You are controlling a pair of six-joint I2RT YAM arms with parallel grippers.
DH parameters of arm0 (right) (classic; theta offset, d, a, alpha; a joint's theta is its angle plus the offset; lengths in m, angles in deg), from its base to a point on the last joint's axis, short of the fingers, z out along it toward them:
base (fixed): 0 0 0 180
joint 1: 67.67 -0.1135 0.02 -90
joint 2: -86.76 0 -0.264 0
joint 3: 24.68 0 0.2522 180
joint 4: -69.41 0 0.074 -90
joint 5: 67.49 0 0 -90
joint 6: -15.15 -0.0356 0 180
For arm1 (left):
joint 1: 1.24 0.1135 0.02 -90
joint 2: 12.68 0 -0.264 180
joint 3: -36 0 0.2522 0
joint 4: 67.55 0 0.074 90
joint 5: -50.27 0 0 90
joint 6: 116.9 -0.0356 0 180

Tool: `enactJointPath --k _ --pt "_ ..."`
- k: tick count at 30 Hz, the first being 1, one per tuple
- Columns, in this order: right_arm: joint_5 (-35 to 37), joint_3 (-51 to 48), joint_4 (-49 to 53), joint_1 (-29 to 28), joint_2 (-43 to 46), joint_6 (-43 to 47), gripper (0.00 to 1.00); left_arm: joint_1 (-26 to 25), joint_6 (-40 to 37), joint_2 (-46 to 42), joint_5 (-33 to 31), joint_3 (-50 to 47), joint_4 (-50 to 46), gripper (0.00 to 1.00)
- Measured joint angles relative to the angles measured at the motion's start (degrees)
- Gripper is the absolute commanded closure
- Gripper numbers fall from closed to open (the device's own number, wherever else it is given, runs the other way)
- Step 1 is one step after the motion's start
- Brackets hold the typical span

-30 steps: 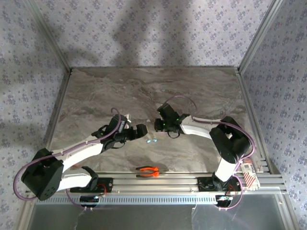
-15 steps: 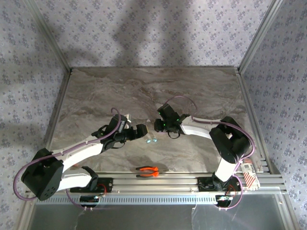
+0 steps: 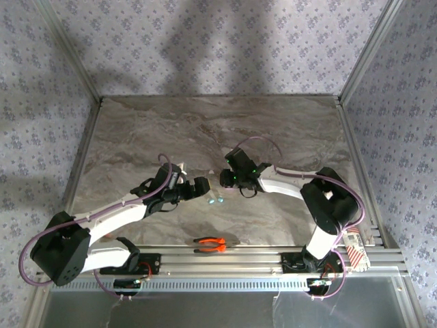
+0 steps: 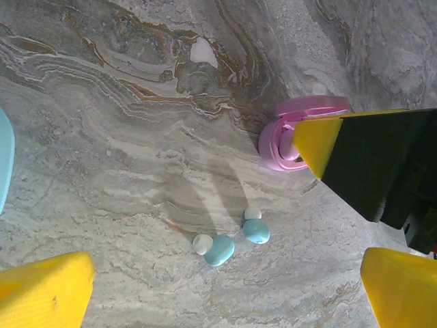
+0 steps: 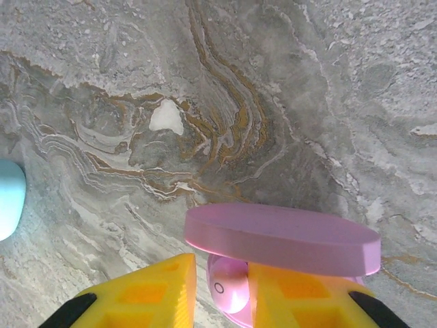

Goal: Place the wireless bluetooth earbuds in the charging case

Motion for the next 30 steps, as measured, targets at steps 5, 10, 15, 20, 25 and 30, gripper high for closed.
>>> enactJointPath --k 5,10,15,20,25,30 --pt "0.11 -0.72 0.26 0.00 1.81 0.00 0.73 0.00 0.00 0.00 0.00 0.00 -0.02 0.00" --pt "0.57 -1.18 1.25 0.00 4.74 0.02 0.73 -0.33 0.02 -0.02 -0.02 0.00 -0.13 0.00" --pt "1.11 -2.23 3.08 0.35 9.46 0.26 0.72 -1.68 0.04 -0.83 -0.37 0.02 -1.07 0.00" --pt "1.44 -4.37 6.45 2.23 17.38 1.31 0.66 -3.96 0.07 -3.98 -1.97 0.66 -3.69 0.00" --pt "0.63 -7.87 10.67 6.23 27.45 3.04 0.60 -5.90 0.24 -8.37 -4.22 1.88 -6.54 0.00" --pt "-2.91 -11.58 14.51 11.17 35.06 4.61 0.56 -6.38 0.22 -11.13 -6.25 3.39 -9.07 0.00"
